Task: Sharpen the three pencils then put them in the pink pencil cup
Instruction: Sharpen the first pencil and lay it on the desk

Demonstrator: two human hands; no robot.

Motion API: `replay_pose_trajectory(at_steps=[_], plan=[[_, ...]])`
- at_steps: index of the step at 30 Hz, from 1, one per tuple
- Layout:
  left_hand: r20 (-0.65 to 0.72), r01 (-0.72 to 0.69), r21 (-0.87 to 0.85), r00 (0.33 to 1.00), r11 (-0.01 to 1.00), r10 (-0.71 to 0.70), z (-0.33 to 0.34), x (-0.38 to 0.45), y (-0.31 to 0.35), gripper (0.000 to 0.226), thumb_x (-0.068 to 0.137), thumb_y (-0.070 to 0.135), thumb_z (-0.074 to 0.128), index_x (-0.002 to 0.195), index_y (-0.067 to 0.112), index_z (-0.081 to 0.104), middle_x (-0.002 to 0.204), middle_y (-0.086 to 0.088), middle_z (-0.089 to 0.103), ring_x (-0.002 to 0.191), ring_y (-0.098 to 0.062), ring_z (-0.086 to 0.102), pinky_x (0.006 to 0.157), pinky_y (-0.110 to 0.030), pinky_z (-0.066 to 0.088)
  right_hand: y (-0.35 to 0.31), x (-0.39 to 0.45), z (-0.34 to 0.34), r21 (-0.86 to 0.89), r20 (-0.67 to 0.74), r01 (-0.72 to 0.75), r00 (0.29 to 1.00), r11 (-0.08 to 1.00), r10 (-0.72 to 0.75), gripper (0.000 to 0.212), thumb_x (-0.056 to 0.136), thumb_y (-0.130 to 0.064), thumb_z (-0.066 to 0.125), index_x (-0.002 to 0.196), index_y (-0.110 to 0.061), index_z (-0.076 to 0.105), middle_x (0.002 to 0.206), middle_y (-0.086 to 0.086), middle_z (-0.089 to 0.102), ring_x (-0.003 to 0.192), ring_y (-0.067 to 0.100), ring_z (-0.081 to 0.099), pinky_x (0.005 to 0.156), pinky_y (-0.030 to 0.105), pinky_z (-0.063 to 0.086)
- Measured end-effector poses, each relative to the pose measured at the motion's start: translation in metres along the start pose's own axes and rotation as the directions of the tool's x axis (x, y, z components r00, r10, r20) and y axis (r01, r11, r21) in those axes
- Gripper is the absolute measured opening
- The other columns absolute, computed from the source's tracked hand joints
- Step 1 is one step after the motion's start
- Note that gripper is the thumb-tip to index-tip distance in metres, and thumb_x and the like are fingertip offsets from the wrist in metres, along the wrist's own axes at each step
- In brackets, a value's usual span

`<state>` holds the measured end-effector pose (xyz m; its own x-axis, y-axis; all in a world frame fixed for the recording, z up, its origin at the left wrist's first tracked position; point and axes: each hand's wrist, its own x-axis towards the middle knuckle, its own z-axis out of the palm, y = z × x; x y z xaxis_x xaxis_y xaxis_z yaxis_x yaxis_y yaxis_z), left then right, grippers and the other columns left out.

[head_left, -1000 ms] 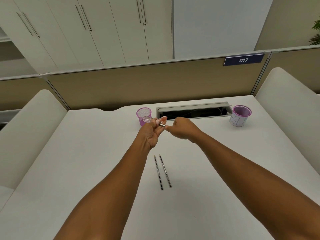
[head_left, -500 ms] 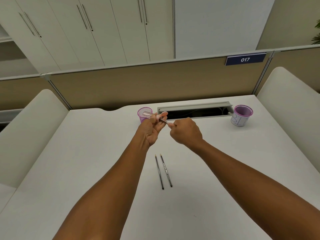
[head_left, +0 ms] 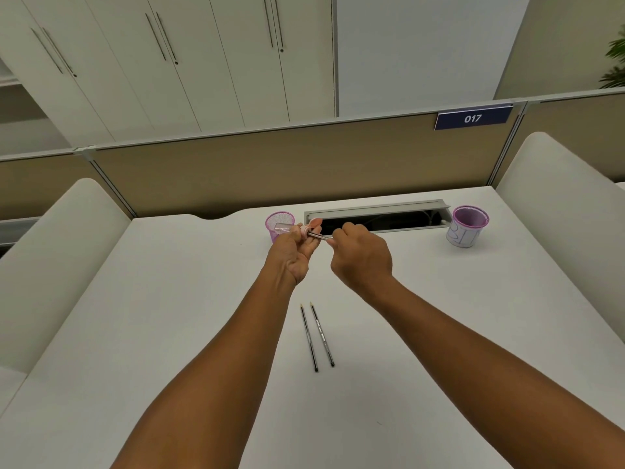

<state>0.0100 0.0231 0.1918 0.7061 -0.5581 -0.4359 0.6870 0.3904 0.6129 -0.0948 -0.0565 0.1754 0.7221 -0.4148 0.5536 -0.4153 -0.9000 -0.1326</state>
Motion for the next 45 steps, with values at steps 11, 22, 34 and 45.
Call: replay_pose_trajectory(at_steps=[11,22,34,45], plan=[[0.073,-0.014,0.061,0.997,0.998,0.009,0.005,0.001,0.005,0.032,0.105,0.005,0.033,0.136,-0.002,0.037,0.109,-0.026,0.064,0.122,-0.038,0.057,0.101,-0.044,0.048,0.003,0.039,-0.038,0.338,0.769,-0.777,0.553,0.530,0.321,0.037,0.097,-0.032,0.046,0.076,-0.007,0.064,0.068,0.005,0.050,0.054,0.015,0.038,0.051,0.026,0.032],[0.114,-0.012,0.099,0.993,0.995,0.001,0.005,0.002,0.009,0.016,0.104,0.009,0.037,0.109,0.000,0.050,0.120,-0.025,0.063,0.121,-0.038,0.057,0.104,-0.046,0.045,-0.001,0.023,-0.018,0.085,0.315,-0.289,0.916,0.954,0.249,0.028,0.096,-0.029,0.048,0.081,-0.010,0.063,0.077,0.006,0.059,0.065,0.024,0.047,0.053,0.028,0.027],[0.074,-0.026,0.007,0.997,1.000,0.026,-0.004,0.005,0.008,0.029,0.104,0.007,0.039,0.131,-0.001,0.040,0.103,-0.023,0.068,0.116,-0.036,0.061,0.092,-0.042,0.053,0.002,0.025,-0.023,0.193,0.434,-0.279,0.884,0.941,0.174,0.021,0.096,-0.036,0.053,0.091,-0.016,0.056,0.087,0.001,0.058,0.076,0.020,0.054,0.062,0.031,0.039],[0.104,0.011,0.083,0.994,0.997,-0.019,-0.008,0.003,0.006,0.030,0.104,0.010,0.039,0.131,-0.002,0.042,0.105,-0.022,0.069,0.112,-0.033,0.062,0.100,-0.044,0.048,0.004,0.037,-0.032,0.334,0.724,-0.727,0.605,0.600,0.331,0.035,0.096,-0.032,0.050,0.075,-0.008,0.065,0.070,0.004,0.055,0.059,0.018,0.043,0.054,0.027,0.033]])
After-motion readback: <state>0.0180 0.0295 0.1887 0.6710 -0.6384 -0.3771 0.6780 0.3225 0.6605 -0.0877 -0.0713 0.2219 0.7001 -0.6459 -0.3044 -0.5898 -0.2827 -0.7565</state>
